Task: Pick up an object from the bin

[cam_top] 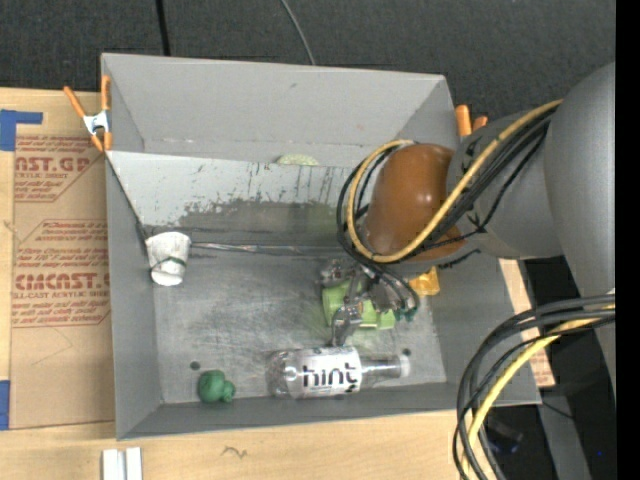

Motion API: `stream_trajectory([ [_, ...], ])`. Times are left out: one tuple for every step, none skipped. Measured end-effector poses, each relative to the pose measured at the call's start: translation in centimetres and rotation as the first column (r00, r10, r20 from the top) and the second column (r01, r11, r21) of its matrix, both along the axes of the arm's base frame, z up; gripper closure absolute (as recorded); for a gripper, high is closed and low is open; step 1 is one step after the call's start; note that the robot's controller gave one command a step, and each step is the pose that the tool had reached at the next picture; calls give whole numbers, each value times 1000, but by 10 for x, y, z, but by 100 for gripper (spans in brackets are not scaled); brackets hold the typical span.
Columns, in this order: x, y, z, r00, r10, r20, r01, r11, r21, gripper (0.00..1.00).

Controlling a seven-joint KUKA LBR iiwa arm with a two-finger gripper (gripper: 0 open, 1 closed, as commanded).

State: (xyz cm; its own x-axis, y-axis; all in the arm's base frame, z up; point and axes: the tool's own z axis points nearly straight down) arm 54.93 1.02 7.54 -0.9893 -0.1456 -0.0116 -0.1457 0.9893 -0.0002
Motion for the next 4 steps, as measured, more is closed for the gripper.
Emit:
stream_trajectory([
  [2, -5, 37, 1000, 8, -17, -8, 1000, -1, 100],
  [9, -7, 98, 1000, 7, -14, -7, 1000, -1, 100],
  [17, -7, 83, 1000, 10, 4, -10, 1000, -1, 100],
  [7, -28, 102, 1000, 13, -22, -13, 1000, 0, 100],
])
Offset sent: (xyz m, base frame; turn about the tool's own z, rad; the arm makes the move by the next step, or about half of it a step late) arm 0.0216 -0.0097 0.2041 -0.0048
